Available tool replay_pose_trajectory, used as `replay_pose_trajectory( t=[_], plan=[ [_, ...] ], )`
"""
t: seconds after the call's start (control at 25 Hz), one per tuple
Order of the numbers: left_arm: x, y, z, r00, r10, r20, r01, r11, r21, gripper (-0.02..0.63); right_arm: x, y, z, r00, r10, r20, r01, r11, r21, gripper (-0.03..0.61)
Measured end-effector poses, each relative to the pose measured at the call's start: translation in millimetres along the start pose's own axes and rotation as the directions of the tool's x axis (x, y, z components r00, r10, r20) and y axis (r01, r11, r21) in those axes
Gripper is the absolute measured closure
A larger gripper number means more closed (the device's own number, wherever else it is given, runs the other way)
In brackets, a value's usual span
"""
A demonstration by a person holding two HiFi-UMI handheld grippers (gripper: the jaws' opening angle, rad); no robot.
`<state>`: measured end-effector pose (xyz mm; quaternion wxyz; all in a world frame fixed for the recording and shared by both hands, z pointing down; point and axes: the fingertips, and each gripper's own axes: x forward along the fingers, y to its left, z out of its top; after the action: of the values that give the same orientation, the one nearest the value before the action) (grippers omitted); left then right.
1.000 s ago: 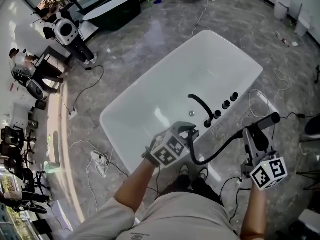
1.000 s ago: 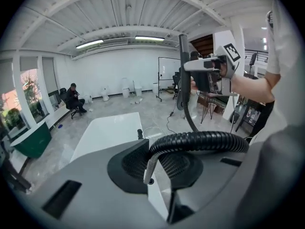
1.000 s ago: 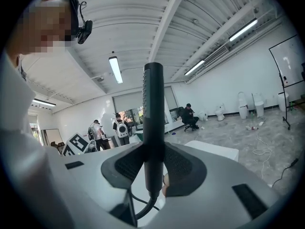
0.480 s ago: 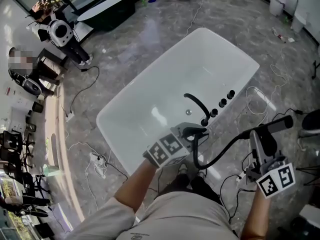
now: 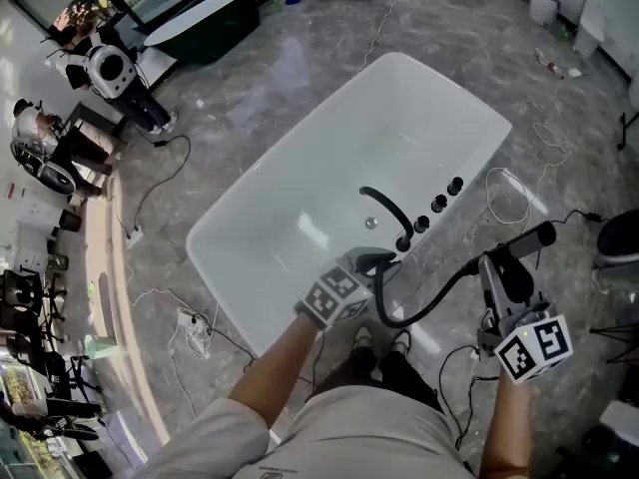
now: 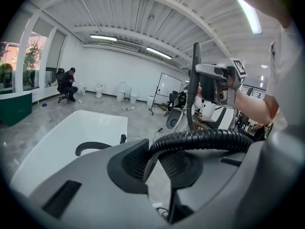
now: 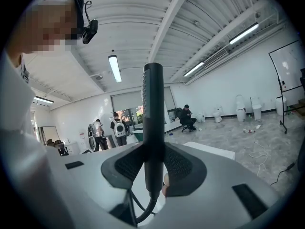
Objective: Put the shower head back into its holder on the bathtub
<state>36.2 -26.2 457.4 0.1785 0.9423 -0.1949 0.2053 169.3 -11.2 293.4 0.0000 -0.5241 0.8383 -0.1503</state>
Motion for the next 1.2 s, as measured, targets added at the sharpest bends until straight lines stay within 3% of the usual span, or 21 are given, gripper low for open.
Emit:
replay_pose_trajectory(
  t=[0.2,0.52,0.84,1.2],
  plan=[
    [21.2,13.1,-26.3,0.999,0.037,0.028,-0.039,0.999,0.038,0.554,3.0,0.3,-2.4,1.0,-0.001,-0.003,0.001,1.0,-0.003,0.44],
    [48.4,48.6,-79.8,0.992,0.126,-0.013,-0.125,0.99,0.058,0.554,5.4,0.2,16.5,1.0,-0.01,0.025,0.01,1.0,-0.008,0.44],
    [98.6,93.3,-157.0,0.977,0.171,-0.125,-0.163,0.984,0.07,0.554,25.1,-5.6,14.7,0.999,0.008,0.052,-0.009,1.0,0.021,0.44],
    [144.9,111.7,-236.4,0.962,0.157,-0.224,-0.145,0.987,0.066,0.554,53.4,-4.1,-4.9,0.997,0.049,0.065,-0.054,0.996,0.075,0.44]
  ],
)
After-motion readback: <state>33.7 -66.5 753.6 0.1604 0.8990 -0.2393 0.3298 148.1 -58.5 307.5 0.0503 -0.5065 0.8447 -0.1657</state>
